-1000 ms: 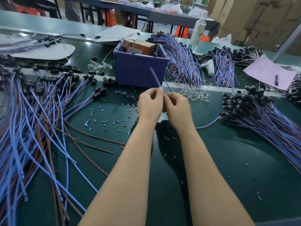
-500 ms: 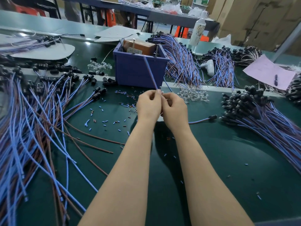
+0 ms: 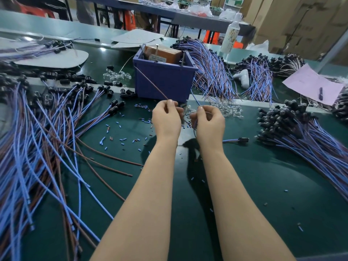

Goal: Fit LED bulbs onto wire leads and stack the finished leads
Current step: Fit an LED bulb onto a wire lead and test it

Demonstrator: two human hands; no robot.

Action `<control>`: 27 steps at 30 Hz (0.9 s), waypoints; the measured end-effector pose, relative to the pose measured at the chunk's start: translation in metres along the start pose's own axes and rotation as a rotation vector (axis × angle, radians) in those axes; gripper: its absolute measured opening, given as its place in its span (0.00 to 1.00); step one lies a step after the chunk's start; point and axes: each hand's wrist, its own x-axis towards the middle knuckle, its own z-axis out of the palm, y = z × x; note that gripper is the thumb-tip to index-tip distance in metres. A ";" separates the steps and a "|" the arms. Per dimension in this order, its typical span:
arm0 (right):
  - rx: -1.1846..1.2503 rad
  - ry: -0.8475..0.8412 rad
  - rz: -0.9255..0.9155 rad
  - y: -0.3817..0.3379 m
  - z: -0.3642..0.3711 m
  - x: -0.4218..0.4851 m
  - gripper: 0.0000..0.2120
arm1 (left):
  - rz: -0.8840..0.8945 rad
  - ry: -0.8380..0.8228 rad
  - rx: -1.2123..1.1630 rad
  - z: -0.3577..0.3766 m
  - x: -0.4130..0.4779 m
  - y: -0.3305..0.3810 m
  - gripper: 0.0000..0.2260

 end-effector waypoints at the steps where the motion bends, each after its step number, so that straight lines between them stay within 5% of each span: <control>1: -0.020 -0.013 -0.017 0.001 0.000 0.000 0.03 | 0.007 0.027 0.010 -0.001 0.001 0.000 0.11; 7: -0.254 -0.191 -0.145 -0.001 0.006 -0.010 0.14 | 0.007 0.022 0.042 -0.004 0.003 -0.001 0.11; 27: -0.262 -0.196 -0.158 -0.004 0.006 -0.014 0.14 | 0.021 -0.019 0.008 -0.006 0.007 -0.001 0.11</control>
